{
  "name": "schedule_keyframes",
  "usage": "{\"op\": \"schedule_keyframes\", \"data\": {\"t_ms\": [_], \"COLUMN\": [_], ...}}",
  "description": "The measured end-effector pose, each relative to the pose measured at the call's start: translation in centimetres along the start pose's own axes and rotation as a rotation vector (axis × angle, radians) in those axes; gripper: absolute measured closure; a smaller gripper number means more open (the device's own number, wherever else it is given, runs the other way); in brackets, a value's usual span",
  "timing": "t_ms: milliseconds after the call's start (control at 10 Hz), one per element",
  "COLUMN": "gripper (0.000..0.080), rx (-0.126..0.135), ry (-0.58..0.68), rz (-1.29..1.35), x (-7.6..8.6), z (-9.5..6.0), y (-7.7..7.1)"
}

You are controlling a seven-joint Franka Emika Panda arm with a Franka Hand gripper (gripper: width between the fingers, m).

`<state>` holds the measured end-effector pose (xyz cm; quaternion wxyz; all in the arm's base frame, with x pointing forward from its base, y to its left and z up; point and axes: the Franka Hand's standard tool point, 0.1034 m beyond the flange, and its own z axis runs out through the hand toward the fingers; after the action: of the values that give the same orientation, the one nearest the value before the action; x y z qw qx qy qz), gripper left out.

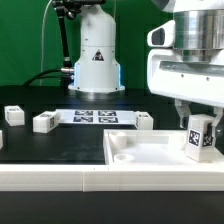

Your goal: Assemble one leg

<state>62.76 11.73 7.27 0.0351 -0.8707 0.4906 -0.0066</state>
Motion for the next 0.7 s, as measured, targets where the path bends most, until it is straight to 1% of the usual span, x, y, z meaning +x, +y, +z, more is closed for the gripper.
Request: {"op": "schedule_keyframes", "data": {"t_ms": [100, 200, 300, 500, 600, 700], "gripper": [0.0313, 0.0183, 0.016, 0.0153, 0.0153, 0.015], "rx": [0.0, 0.001, 0.002, 0.0, -0.008, -0.027], "ry": [0.0, 0.0, 0.0, 0.003, 0.004, 0.01], "rz": [-0.084, -0.11, -0.144, -0.382, -0.471, -0.602], "x": [0.22, 0.27, 0.24, 0.19, -0.04, -0.23], "z": [-0.05, -0.07, -0.11, -0.13, -0.12, -0.2], "y": [0.05, 0.04, -0.03, -0.08, -0.12, -0.15]}}
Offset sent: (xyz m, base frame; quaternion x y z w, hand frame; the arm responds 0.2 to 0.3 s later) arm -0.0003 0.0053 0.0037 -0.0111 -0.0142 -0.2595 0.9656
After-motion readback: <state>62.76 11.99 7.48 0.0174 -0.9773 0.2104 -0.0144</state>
